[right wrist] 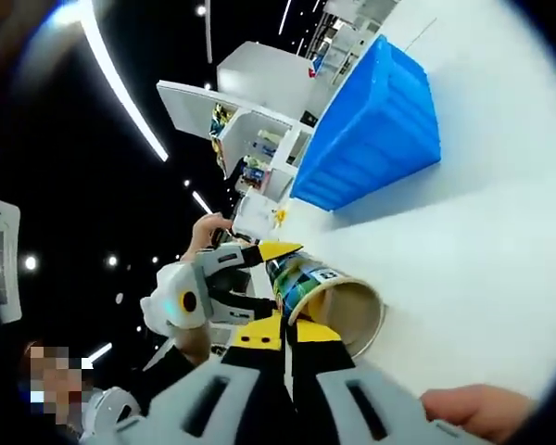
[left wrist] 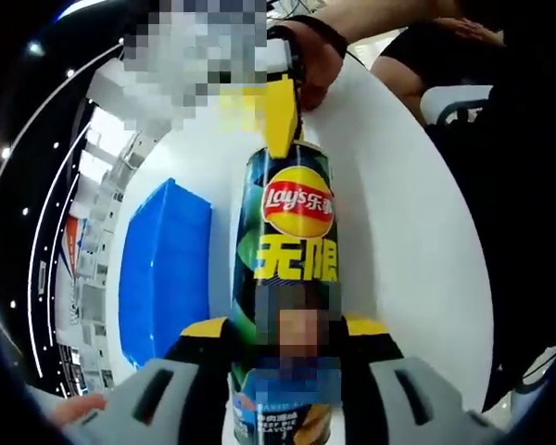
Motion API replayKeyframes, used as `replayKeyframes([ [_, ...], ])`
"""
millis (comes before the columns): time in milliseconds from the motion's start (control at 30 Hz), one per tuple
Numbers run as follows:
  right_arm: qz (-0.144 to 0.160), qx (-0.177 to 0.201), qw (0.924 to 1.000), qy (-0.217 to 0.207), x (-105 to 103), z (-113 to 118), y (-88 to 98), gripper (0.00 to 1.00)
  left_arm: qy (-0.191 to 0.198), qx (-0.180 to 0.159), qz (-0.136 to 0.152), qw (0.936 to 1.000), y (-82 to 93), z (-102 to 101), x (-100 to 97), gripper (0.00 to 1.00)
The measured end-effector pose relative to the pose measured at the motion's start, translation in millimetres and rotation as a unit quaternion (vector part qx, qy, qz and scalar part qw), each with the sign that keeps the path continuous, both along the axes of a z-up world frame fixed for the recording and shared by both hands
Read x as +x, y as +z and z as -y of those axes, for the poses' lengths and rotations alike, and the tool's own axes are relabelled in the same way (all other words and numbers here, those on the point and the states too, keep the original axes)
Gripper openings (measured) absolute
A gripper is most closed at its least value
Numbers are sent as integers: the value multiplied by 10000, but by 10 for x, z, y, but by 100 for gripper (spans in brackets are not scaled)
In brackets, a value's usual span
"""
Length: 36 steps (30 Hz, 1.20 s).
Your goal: Open the lid of the chip container on the table, take out the chips, place them into the box in front of the container, and close the lid
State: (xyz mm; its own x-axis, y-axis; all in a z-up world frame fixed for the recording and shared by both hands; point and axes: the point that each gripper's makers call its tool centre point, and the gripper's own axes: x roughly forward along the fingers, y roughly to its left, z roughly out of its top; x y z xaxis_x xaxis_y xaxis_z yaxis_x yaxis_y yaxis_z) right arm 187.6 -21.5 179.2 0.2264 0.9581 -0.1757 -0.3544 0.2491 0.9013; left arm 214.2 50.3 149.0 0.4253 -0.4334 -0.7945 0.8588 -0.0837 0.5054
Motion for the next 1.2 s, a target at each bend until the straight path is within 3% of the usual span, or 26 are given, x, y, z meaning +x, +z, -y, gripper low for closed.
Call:
replayKeyframes([
  [133,62,-134,9999,-5,3,21,21,0,7,-10,-28,10000,8,24,-16,45],
  [233,137,-228,9996,-20,22,71,187,0,70,-535,-189,9984,101,105,-36,45],
  [367,635,-914,9936,175,22,83,499,0,180,-1126,-135,9934,261,182,-19,45],
  [433,806,-1508,9847,325,8,63,649,0,186,-1408,42,9899,340,223,7,45],
  [533,777,-2385,9662,600,-26,33,828,0,253,-1921,386,9803,461,288,51,45],
  [567,917,-2808,9529,692,18,35,898,0,280,-2065,465,9769,487,305,61,45],
  [600,986,-3062,9443,693,34,25,950,0,350,-2230,518,9728,515,318,71,45],
  [633,1072,-3344,9331,776,61,-3,1027,0,449,-2509,565,9653,563,339,86,45],
  [667,1063,-3484,9279,790,63,-33,1082,0,533,-2803,571,9567,604,361,89,44],
  [700,1094,-3743,9171,825,67,-64,1134,0,580,-2905,552,9535,616,365,90,44],
  [767,1252,-4116,8978,939,90,-128,1213,0,712,-3343,510,9384,670,384,85,44],
  [800,1227,-4239,8921,972,94,-154,1235,0,826,-3592,457,9285,692,385,85,44],
  [833,1215,-4418,8829,1022,113,-187,1258,0,855,-3734,444,9227,707,392,84,44],
  [867,1215,-4467,8804,1033,120,-201,1266,0,914,-3863,431,9168,717,387,86,44],
  [900,1169,-4645,8705,1130,114,-232,1277,0,950,-4009,341,9105,725,394,84,44],
  [1000,1127,-4966,8503,1328,96,-326,1307,1,942,-4326,60,8966,741,423,56,44],
  [1067,1142,-5216,8340,1393,94,-393,1311,1,978,-4495,44,8879,744,432,64,44],
  [1100,1113,-5352,8240,1488,61,-436,1298,1,964,-4650,50,8800,749,439,74,44],
  [1133,1149,-5392,8210,1484,68,-485,1298,1,953,-4749,42,8748,748,443,78,44],
  [1167,1140,-5446,8177,1475,71,-554,1287,1,998,-4907,-124,8655,742,444,83,44],
  [1200,1163,-5480,8148,1493,73,-595,1283,1,973,-4986,-195,8611,741,445,84,44],
])
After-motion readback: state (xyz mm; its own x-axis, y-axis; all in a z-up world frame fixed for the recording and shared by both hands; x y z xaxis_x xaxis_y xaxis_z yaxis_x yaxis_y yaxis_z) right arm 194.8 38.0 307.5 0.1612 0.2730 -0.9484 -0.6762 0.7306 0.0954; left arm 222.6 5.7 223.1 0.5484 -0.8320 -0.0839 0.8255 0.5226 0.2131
